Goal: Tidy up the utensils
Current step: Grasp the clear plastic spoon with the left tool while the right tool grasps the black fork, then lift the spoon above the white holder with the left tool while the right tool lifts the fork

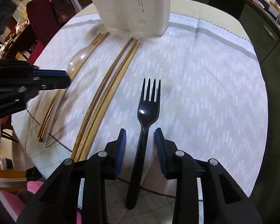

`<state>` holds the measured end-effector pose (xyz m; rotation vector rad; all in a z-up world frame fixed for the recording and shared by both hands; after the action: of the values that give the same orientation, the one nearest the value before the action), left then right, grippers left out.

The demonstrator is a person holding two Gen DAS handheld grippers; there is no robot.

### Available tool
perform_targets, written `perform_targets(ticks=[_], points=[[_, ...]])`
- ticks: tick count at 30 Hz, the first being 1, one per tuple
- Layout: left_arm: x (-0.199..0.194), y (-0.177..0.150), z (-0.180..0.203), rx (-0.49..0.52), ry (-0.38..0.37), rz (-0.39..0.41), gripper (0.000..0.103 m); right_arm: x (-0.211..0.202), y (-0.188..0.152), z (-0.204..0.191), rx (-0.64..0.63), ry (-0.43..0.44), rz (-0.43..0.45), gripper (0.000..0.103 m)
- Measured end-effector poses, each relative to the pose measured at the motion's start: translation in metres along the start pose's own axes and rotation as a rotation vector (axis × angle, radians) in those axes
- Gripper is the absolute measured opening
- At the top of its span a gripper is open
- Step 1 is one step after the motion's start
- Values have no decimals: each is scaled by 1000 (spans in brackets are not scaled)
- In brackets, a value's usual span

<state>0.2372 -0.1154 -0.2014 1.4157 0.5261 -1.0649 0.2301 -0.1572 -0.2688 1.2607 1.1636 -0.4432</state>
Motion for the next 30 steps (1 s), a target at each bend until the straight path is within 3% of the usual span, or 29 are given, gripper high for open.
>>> perform_targets(ticks=[3,7,13,17,27,30], points=[[-8,0,0,8,-5,21,9,2,4,2,4,-7,-14,26],[-14,0,1,6,-12,38,9,5,7,7,-14,-54,-21,10],[-30,-1,-4,19,1,77,8,3,9,5,-15,-63,-4,9],[-40,3,-4,19,1,104,8,-12,15,6,13,-38,51,9],[-83,34,-2,15,-7,244,8,-90,47,0,90,46,312,9],[-89,42,-2,22,7,258,8,-103,55,-2,90,53,345,9]])
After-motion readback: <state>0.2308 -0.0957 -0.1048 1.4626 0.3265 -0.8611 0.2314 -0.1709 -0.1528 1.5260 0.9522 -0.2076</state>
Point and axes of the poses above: each gripper's, at about its wrist camera, not at the fingertips, and x roughly the way its jaws point, z to its right, y to its top, the point moved 9 cm from there along x, roughly the way its jaws point, and after that the axes turned 12 degrees about z, right-handed, at the moved point
